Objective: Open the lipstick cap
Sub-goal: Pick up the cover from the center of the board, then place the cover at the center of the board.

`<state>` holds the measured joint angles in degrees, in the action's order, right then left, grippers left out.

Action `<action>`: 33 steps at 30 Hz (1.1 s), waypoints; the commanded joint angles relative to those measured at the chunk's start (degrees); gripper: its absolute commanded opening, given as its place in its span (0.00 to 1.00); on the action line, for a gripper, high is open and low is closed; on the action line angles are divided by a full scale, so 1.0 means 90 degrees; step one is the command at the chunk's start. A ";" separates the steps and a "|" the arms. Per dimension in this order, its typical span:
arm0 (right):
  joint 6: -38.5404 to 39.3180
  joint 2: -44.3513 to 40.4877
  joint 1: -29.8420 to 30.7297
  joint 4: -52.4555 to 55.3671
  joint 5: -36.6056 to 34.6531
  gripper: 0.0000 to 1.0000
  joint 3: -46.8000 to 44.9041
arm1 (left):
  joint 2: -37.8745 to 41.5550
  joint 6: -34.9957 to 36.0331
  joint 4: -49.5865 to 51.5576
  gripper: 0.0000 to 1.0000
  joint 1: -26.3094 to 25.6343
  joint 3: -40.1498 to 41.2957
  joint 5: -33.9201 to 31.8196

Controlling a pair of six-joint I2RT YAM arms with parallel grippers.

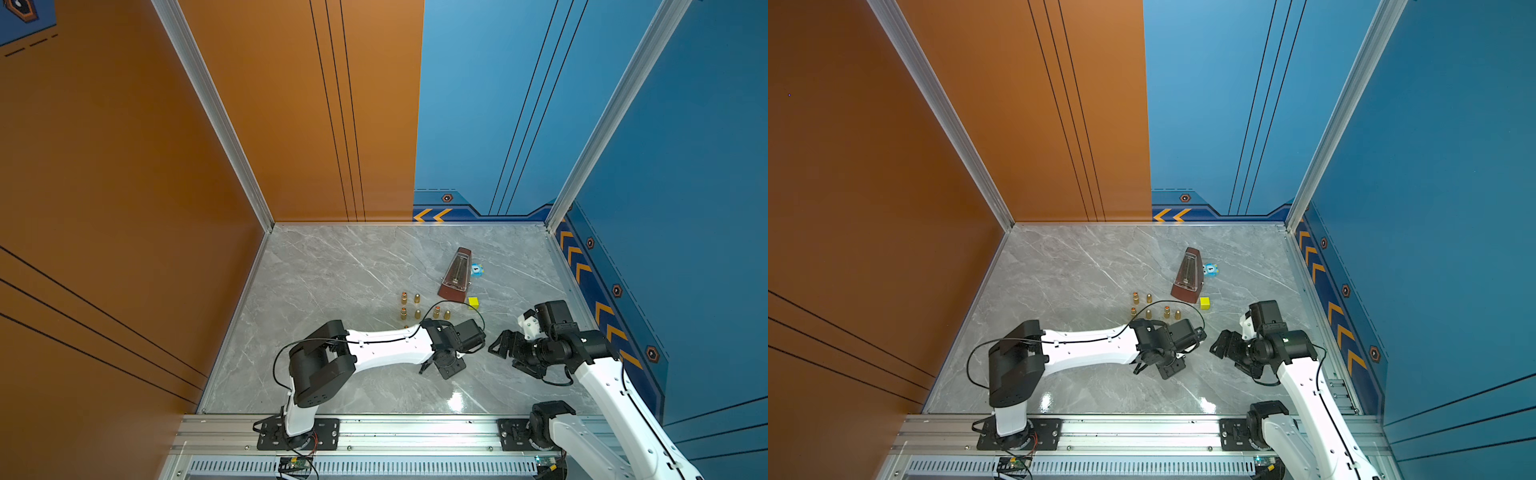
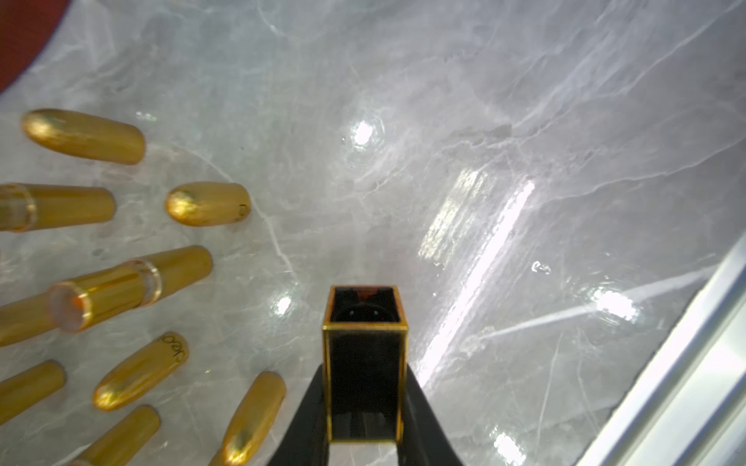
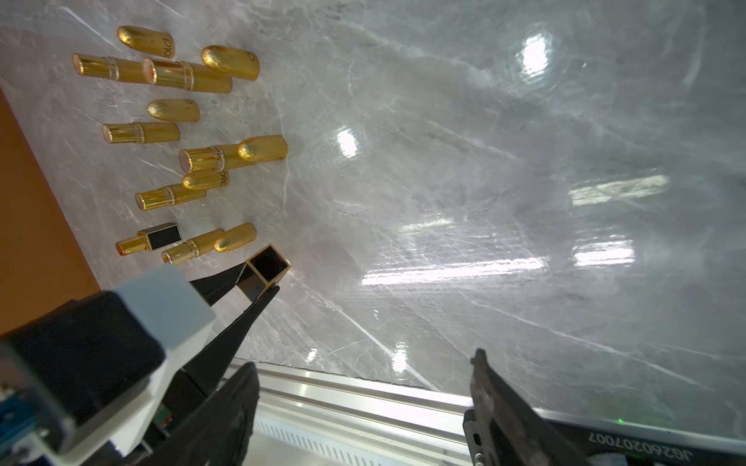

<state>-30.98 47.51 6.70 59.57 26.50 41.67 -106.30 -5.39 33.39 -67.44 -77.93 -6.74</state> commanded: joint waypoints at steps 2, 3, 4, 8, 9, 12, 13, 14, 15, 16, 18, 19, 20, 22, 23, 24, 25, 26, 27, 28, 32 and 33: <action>0.0234 -0.0168 0.0097 -0.0248 0.1416 0.81 0.0227 | 0.0945 0.0144 -0.0923 0.16 0.0238 0.0729 0.0317; 0.0221 -0.0180 0.0156 -0.0398 0.1706 0.80 0.0233 | 0.1141 0.0152 -0.1091 0.16 0.0312 0.0917 0.0433; 0.0183 -0.0189 0.0261 -0.0550 0.1901 0.80 0.0249 | 0.1349 0.0159 -0.1293 0.16 0.0408 0.1097 0.0616; -0.0014 -0.0052 0.0865 -0.1153 0.2234 0.78 0.0351 | 0.1918 0.0264 -0.1847 0.17 0.0601 0.1626 0.1201; -0.0080 -0.0006 0.1012 -0.1357 0.2334 0.77 0.0349 | 0.1990 0.0324 -0.1878 0.16 0.0599 0.1666 0.1311; -0.0141 0.0141 0.1358 -0.1660 0.2238 0.73 0.0350 | 0.2194 0.0461 -0.1974 0.15 0.0599 0.1813 0.1553; -0.0156 0.0219 0.1443 -0.1746 0.2232 0.71 0.0346 | 0.2258 0.0495 -0.2005 0.15 0.0608 0.1867 0.1626; -0.0161 0.0313 0.1544 -0.1836 0.2226 0.70 0.0350 | 0.2311 0.0534 -0.2044 0.15 0.0613 0.1917 0.1758; -0.0144 0.0395 0.1636 -0.1894 0.2165 0.70 0.0361 | 0.2344 0.0560 -0.2074 0.15 0.0618 0.1961 0.1852; -0.0118 0.0497 0.1749 -0.1902 0.2053 0.69 0.0398 | 0.2393 0.0575 -0.2163 0.14 0.0618 0.2019 0.1994; -0.0031 0.0673 0.1897 -0.1917 0.1990 0.67 0.0475 | 0.2456 0.0590 -0.2252 0.14 0.0619 0.2057 0.2162; -0.0024 0.0739 0.1958 -0.1953 0.1930 0.65 0.0472 | 0.2473 0.0594 -0.2263 0.13 0.0618 0.2057 0.2182; -0.0055 0.0794 0.2005 -0.2040 0.1905 0.63 0.0446 | 0.2490 0.0598 -0.2274 0.13 0.0623 0.2057 0.2187; -0.0102 0.0884 0.2099 -0.2191 0.1899 0.61 0.0392 | 0.2504 0.0607 -0.2303 0.11 0.0632 0.2057 0.2246; -0.0102 0.0930 0.2116 -0.2204 0.1866 0.59 0.0391 | 0.2514 0.0609 -0.2326 0.11 0.0623 0.2057 0.2309; -0.0101 0.0959 0.2117 -0.2222 0.1861 0.57 0.0380 | 0.2525 0.0611 -0.2364 0.11 0.0624 0.2057 0.2330; -0.0120 0.0984 0.2117 -0.2243 0.1855 0.55 0.0370 | 0.2536 0.0620 -0.2371 0.11 0.0628 0.2232 0.2323; -0.0131 0.0991 0.2121 -0.2284 0.1852 0.54 0.0356 | 0.2535 0.0627 -0.2371 0.11 0.0629 0.2251 0.2331; -0.0167 0.0991 0.2131 -0.2357 0.1859 0.52 0.0334 | 0.2534 0.0625 -0.2376 0.11 0.0640 0.2253 0.2343; -0.0215 0.0991 0.2144 -0.2433 0.1881 0.50 0.0292 | 0.2543 0.0633 -0.2372 0.11 0.0639 0.2262 0.2383; -0.0310 0.1078 0.2203 -0.2586 0.1910 0.43 0.0195 | 0.2599 0.0606 -0.2449 0.11 0.0647 0.2300 0.2393; -0.0308 0.1096 0.2223 -0.2593 0.1872 0.41 0.0181 | 0.2611 0.0600 -0.2458 0.11 0.0648 0.2316 0.2339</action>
<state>-33.06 56.93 25.93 38.87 43.77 44.05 -84.60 -0.84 13.02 -61.87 -58.06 12.78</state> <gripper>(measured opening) 0.422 0.257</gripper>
